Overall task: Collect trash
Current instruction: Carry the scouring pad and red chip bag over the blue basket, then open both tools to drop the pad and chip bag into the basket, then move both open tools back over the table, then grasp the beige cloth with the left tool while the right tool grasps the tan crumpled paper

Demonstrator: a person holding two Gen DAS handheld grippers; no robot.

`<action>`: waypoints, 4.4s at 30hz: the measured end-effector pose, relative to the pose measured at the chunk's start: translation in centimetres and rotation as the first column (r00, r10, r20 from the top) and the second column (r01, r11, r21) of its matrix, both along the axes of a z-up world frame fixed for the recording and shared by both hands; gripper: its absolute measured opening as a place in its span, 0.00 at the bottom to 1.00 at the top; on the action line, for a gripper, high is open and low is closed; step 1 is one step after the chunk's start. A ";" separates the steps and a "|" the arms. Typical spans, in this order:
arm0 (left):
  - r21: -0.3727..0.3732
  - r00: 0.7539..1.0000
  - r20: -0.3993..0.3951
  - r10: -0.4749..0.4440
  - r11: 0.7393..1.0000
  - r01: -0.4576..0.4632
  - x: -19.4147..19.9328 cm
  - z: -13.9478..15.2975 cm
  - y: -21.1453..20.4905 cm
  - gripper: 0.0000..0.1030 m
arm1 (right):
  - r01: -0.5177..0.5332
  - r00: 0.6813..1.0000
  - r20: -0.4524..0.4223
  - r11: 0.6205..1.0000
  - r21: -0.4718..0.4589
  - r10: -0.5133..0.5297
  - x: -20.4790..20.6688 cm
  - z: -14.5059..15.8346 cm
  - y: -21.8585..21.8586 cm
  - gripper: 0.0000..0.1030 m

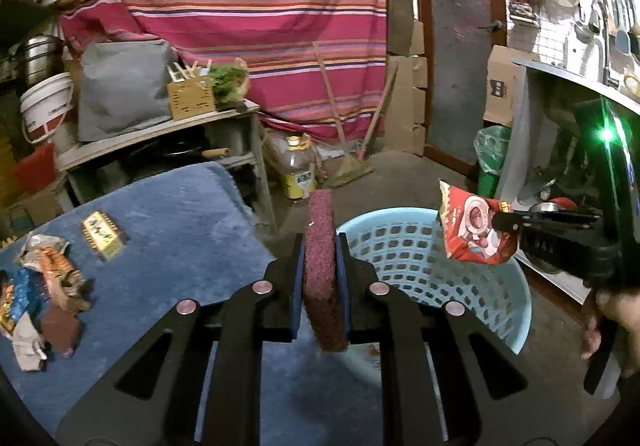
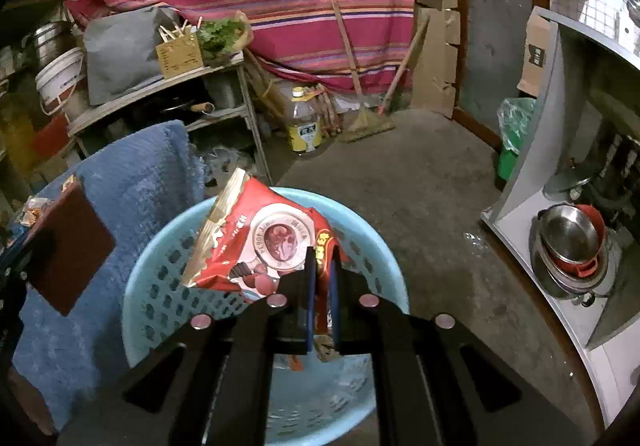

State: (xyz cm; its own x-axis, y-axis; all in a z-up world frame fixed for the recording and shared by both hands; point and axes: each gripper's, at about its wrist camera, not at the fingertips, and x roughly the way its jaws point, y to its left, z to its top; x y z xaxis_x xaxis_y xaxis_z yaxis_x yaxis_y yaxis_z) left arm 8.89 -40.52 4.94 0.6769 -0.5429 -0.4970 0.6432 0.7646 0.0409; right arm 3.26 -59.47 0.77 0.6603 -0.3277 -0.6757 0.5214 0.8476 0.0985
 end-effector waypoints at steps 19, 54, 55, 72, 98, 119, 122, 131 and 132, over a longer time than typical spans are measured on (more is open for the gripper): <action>0.013 0.996 -0.078 -0.052 0.998 0.053 1.9 -1.7 -5.7 0.17 | 0.030 0.999 -0.015 0.998 0.047 -0.029 -1.0 -1.3 -2.1 0.06; -0.012 0.963 0.028 0.268 0.963 -0.268 4.0 2.4 9.6 0.92 | 0.013 0.996 -0.093 1.000 -0.012 -0.014 2.6 -2.6 2.8 0.61; -0.014 0.960 0.029 0.277 0.961 -0.277 4.1 2.5 10.2 0.92 | 0.021 0.996 -0.090 1.000 -0.004 -0.022 2.5 -2.5 3.0 0.62; -0.068 0.880 0.045 0.472 0.881 -0.469 5.1 3.1 23.6 0.95 | -0.110 0.989 0.087 0.991 -0.077 0.116 4.7 2.3 14.1 0.82; -0.015 0.787 -0.036 0.615 0.788 -0.616 11.7 -2.6 34.2 0.95 | -0.346 0.926 0.092 0.921 -0.180 0.366 12.0 0.8 30.2 0.82; 0.038 0.797 -0.351 0.492 0.858 -0.512 16.9 -7.5 35.2 0.25 | -0.384 0.921 0.021 0.916 -0.120 0.389 18.9 -1.7 32.2 0.82; 0.001 0.801 -0.336 0.495 0.851 -0.526 16.6 -6.6 35.7 0.20 | -0.392 0.918 0.015 0.911 -0.128 0.397 19.3 -1.6 32.8 0.82; -0.070 0.795 -0.129 0.592 0.794 -0.603 14.1 -1.7 38.6 0.18 | -0.440 0.896 -0.009 0.883 -0.163 0.445 20.4 -1.4 35.9 0.82; -0.072 0.792 -0.111 0.601 0.790 -0.609 13.9 -1.5 38.8 0.18 | -0.447 0.892 -0.016 0.878 -0.169 0.451 20.6 -1.5 36.3 0.82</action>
State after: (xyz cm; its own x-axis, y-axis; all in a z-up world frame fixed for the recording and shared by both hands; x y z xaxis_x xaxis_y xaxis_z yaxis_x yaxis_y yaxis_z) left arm 22.83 -1.76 3.47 0.8446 -0.0842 -0.5287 0.0452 0.9952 -0.0862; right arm 23.82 -23.18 -0.70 0.7776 -0.0964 -0.6214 0.0801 0.9953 -0.0541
